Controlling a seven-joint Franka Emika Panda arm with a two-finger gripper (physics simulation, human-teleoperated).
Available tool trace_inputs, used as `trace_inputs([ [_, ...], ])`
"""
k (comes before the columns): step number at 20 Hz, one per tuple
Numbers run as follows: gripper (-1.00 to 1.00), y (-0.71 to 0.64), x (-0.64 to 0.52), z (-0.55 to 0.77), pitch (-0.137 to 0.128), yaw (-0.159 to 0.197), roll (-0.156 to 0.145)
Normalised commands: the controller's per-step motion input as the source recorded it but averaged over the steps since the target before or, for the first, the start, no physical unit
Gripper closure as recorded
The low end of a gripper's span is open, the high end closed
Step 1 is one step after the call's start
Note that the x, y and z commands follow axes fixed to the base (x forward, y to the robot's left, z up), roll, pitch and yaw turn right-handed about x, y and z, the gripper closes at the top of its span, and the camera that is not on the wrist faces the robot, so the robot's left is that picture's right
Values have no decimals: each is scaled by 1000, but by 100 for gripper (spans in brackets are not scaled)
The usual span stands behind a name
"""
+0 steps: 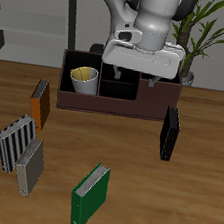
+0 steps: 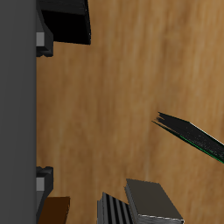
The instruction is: Place the white-yellow mug into the back desk caddy's left compartment and place the green book into the back desk caddy's front compartment
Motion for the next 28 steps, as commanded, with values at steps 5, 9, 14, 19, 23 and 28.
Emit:
trace_inputs([
  [5, -100, -173, 587, -39, 38, -22, 10],
  [9, -100, -190, 570, -74, 30, -38, 19],
  [14, -100, -82, 514, -16, -5, -30, 12],
  [19, -100, 51, 480, 6, -41, -9, 25],
  [23, -100, -21, 271, -83, -10, -16, -18],
  [28, -100, -103, 326, -83, -26, -5, 7],
])
